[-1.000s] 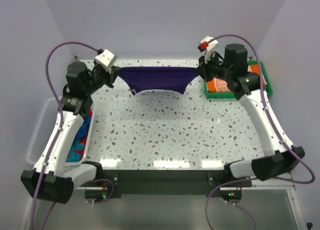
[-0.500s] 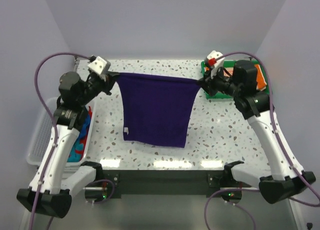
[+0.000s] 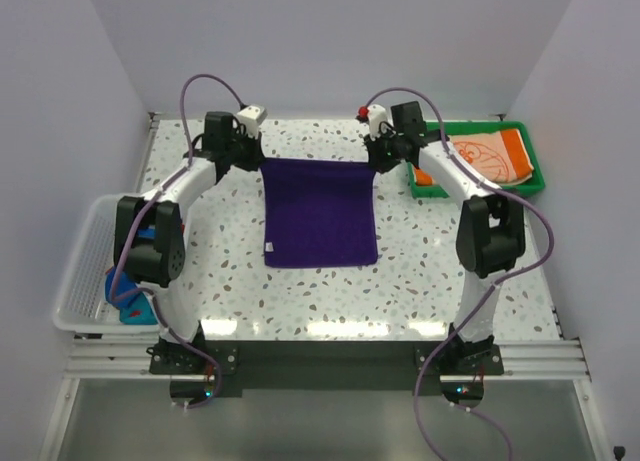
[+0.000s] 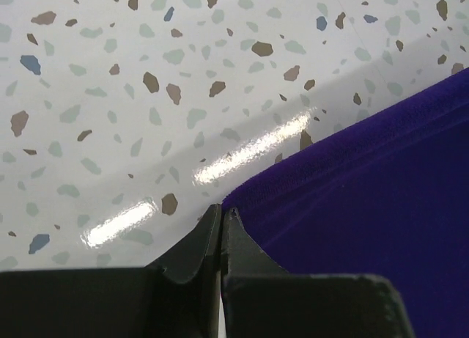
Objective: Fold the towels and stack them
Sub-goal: Fold the towel
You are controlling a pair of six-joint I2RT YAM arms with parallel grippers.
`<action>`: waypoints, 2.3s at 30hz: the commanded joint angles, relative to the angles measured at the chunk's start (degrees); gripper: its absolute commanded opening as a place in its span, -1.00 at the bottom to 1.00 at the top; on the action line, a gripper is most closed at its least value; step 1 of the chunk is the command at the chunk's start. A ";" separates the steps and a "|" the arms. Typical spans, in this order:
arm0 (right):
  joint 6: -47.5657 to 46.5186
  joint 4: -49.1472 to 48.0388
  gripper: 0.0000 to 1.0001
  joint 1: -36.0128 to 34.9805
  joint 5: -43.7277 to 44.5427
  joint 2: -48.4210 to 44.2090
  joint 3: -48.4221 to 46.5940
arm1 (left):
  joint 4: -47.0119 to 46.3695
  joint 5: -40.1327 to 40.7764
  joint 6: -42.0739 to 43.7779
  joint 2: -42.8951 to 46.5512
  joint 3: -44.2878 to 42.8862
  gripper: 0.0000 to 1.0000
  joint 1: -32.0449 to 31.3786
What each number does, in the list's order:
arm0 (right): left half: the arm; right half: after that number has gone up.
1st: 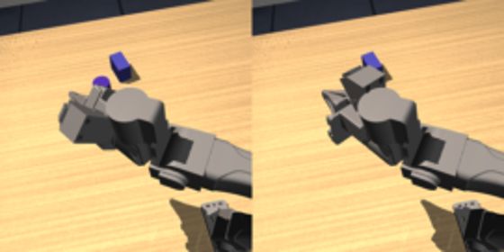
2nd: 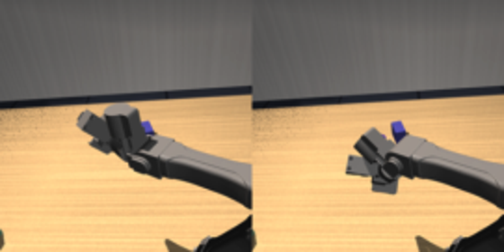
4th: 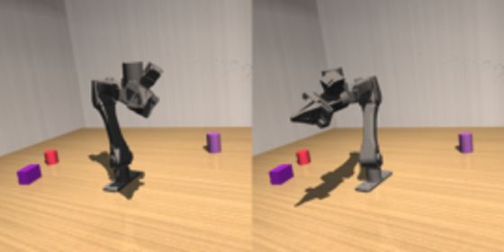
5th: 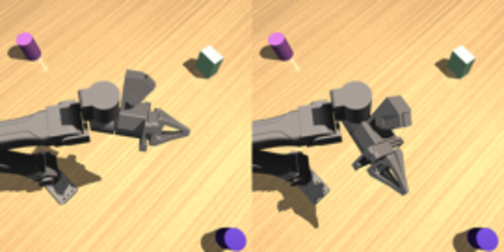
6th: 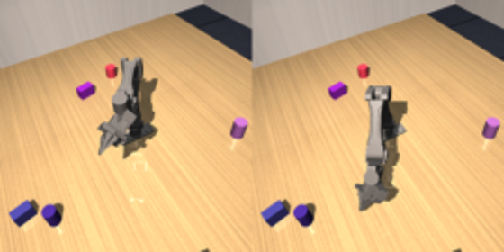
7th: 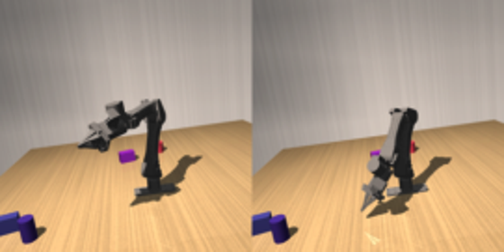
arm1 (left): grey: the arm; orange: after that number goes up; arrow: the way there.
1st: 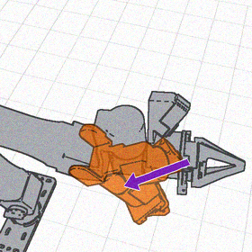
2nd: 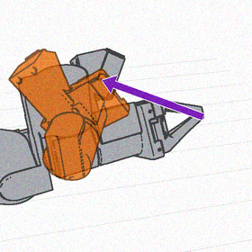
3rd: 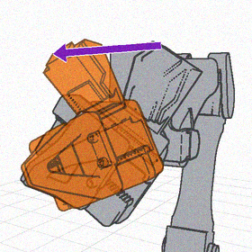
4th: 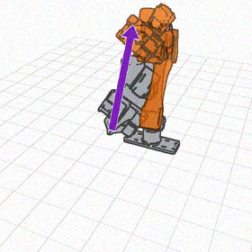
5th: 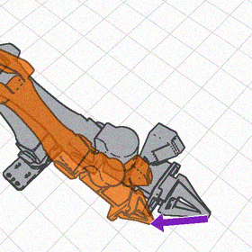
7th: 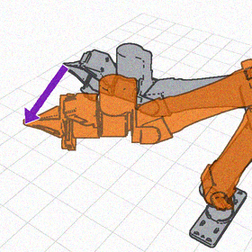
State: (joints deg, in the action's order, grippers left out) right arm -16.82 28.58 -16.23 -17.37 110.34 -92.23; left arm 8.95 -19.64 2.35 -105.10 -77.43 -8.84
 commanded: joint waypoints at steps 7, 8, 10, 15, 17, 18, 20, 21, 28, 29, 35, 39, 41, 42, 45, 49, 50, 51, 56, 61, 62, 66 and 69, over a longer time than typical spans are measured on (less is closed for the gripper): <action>-4.28 2.00 -1.00 0.50 1.02 -3.46 -0.95 | -2.27 -1.36 -0.76 3.14 -0.80 -1.00 0.67; -4.10 2.70 -1.00 0.50 0.93 -3.99 -0.24 | -1.40 -1.45 -1.20 3.67 -0.10 -1.00 0.58; -3.92 5.76 -1.00 0.41 0.75 -5.39 1.34 | -0.17 -0.58 -1.99 5.42 1.66 -1.00 0.58; 0.81 8.34 -1.00 0.58 -0.03 -9.88 6.26 | 5.29 3.72 -5.51 9.99 7.45 -1.00 0.49; 2.75 8.07 -1.00 0.50 -1.00 -12.16 9.16 | 6.34 4.78 -6.48 12.62 9.65 -1.00 0.49; 4.67 8.16 -1.00 0.41 -1.61 -12.69 9.86 | 6.43 5.05 -7.09 13.42 11.93 -1.00 0.49; 5.92 9.39 -1.00 0.41 -3.46 -13.75 11.54 | 7.39 4.96 -8.59 15.79 13.96 -1.00 0.14; 7.23 9.83 -1.00 0.50 -3.64 -14.19 12.24 | 7.83 5.05 -9.11 16.50 15.71 -1.00 0.05; 15.14 8.87 -1.00 0.32 -5.04 -18.50 19.61 | 11.18 5.67 -14.11 21.69 21.35 -1.00 -1.26; 15.84 8.60 -1.00 0.32 -6.09 -18.67 20.41 | 11.35 5.49 -14.91 22.21 21.96 -1.00 -1.44; 19.63 5.97 -1.00 0.14 -7.07 -18.94 26.13 | 9.42 4.87 -17.38 23.98 27.58 -1.00 -3.37; 19.98 3.95 -1.00 -0.38 -6.98 -18.15 28.67 | 8.54 5.58 -17.73 22.13 28.91 -1.00 -4.08; 19.98 3.77 -1.00 -0.38 -6.89 -17.10 29.03 | 8.80 5.84 -17.73 21.34 29.09 -1.00 -4.60; 19.98 3.77 -1.00 -0.47 -6.81 -16.92 29.29 | 8.89 6.10 -17.82 21.17 29.09 -1.00 -4.78; 20.25 2.98 -1.00 -0.91 -6.37 -16.22 30.08 | 8.98 6.98 -18.00 21.08 29.44 -1.00 -5.31; 20.77 2.54 -1.00 -1.61 -6.19 -15.25 30.70 | 8.72 7.16 -18.26 20.90 30.05 -1.00 -5.84; 20.77 2.45 -1.00 -1.79 -5.75 -15.07 30.88 | 8.63 6.98 -18.34 20.64 30.23 -1.00 -6.18; 20.77 2.36 -1.00 -2.22 -5.49 -14.72 30.88 | 8.54 6.81 -18.08 20.46 30.32 -0.99 -6.36; 21.04 2.80 -1.00 -2.84 -5.05 -14.02 31.05 | 9.24 7.42 -17.82 19.76 30.49 -0.96 -7.42; 21.48 3.94 -0.88 -3.19 -4.69 -15.15 31.23 | 9.68 7.95 -18.34 20.72 30.49 -0.75 -7.94; 21.83 4.12 -0.78 -3.37 -4.96 -15.59 31.49 | 9.60 8.04 -18.52 21.86 30.93 -0.58 -8.47; 22.79 4.56 -0.46 -5.21 -4.70 -18.76 33.60 | 9.77 7.77 -20.36 25.37 32.77 -0.25 -9.44; 24.29 4.56 -0.36 -6.97 -5.13 -22.44 37.54 | 10.47 7.51 -23.00 29.94 35.32 -0.18 -10.05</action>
State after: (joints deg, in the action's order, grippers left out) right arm 5.54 32.45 -21.54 -22.94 93.01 -57.34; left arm 19.00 -12.29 -17.69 -80.20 -44.01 -18.17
